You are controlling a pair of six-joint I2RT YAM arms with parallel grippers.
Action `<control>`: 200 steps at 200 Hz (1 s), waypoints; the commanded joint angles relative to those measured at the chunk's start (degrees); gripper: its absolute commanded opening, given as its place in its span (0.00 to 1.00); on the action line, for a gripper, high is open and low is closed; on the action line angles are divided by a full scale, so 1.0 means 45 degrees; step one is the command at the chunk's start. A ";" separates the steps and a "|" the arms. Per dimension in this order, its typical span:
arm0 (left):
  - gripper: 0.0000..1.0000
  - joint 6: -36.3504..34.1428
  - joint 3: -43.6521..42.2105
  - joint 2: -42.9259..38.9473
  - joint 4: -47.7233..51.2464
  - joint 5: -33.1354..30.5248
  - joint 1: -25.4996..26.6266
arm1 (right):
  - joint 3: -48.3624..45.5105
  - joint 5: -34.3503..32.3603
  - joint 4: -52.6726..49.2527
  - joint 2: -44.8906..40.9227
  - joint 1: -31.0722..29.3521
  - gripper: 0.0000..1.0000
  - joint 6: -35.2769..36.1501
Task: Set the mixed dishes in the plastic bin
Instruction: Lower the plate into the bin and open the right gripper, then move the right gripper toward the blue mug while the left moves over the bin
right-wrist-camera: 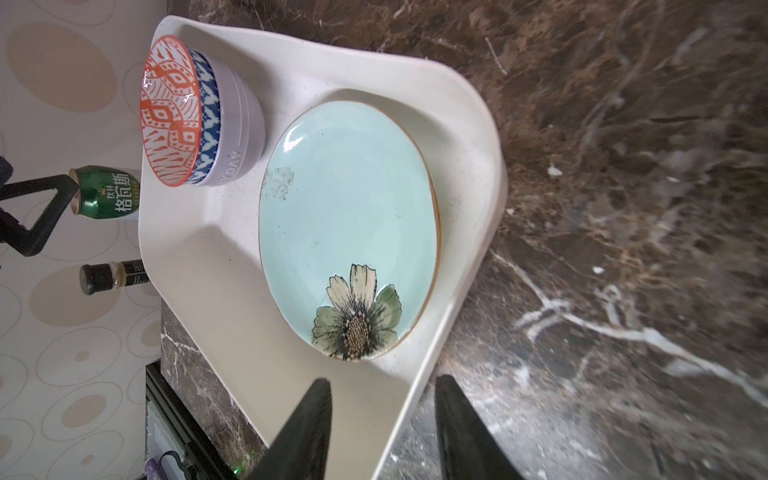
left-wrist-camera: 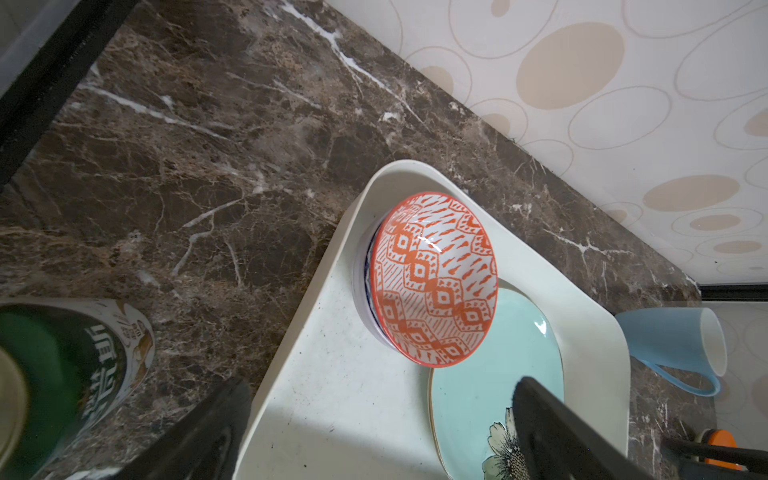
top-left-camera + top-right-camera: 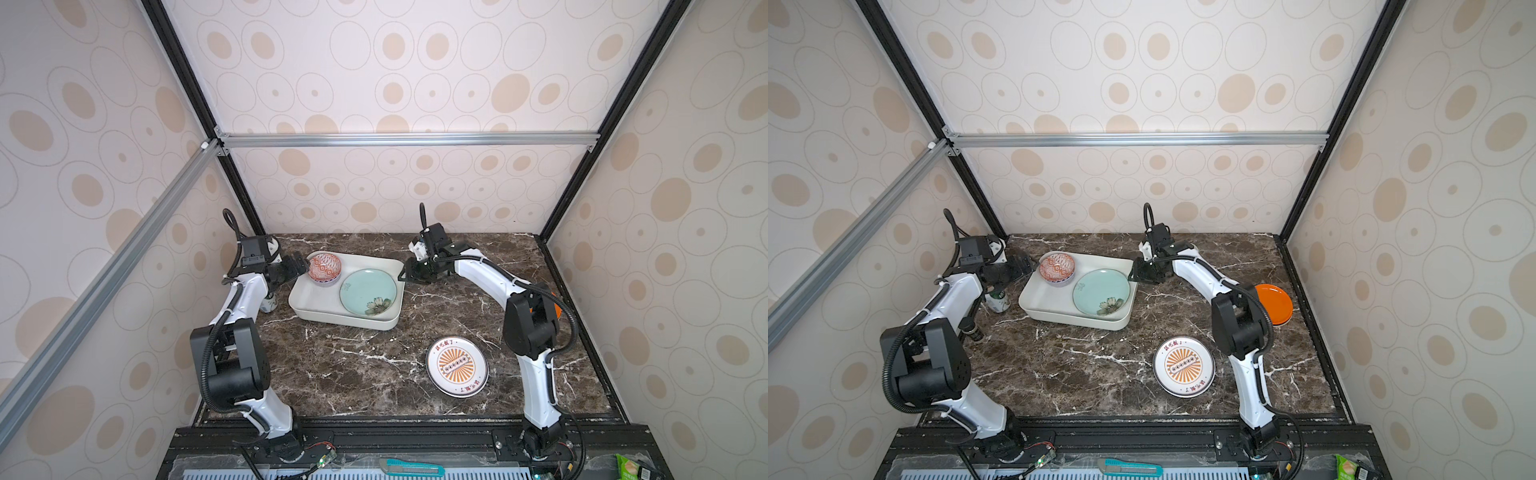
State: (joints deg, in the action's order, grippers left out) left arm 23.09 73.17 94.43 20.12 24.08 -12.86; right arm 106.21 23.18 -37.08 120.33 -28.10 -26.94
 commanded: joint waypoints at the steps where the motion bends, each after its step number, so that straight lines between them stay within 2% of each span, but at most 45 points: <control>1: 0.99 -0.0300 0.0298 -0.0304 0.0130 -0.0055 0.0212 | -0.0881 -0.1023 -0.0528 -0.1806 0.0010 0.45 0.0737; 23: 0.99 -0.0361 0.0226 -0.0633 0.0238 -0.0342 0.0993 | -0.2261 -0.2710 -0.1029 -0.3254 0.0020 0.49 0.1289; 47: 0.99 -0.0423 0.0419 -0.1073 0.0575 -0.1198 0.2767 | -0.3999 -0.4201 -0.0847 -0.4661 0.0329 0.53 0.1325; 81: 0.99 -0.0215 0.0961 -0.1224 0.0984 -0.2638 0.5709 | -0.5778 -0.4077 -0.0130 -0.5871 0.1495 0.56 0.0674; 133: 0.99 -0.0408 0.1303 -0.0967 0.1913 -0.4713 0.9069 | -0.5827 -0.4360 -0.0702 -0.6099 0.2241 0.55 0.1209; 172: 0.99 -0.0455 0.0464 -0.0946 0.2360 -0.6156 1.0613 | -0.6181 -0.4224 -0.0345 -0.6367 0.2611 0.57 0.1255; 200: 0.99 -0.0581 -0.0139 -0.1098 0.2835 -0.7196 1.1175 | -0.6214 -0.4198 -0.0296 -0.6428 0.3034 0.58 0.1376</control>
State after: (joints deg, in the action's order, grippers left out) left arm 21.98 74.54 90.43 28.99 -1.78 35.88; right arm 78.87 4.29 -38.28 93.08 -15.88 -21.74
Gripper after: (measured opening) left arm 0.991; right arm 0.577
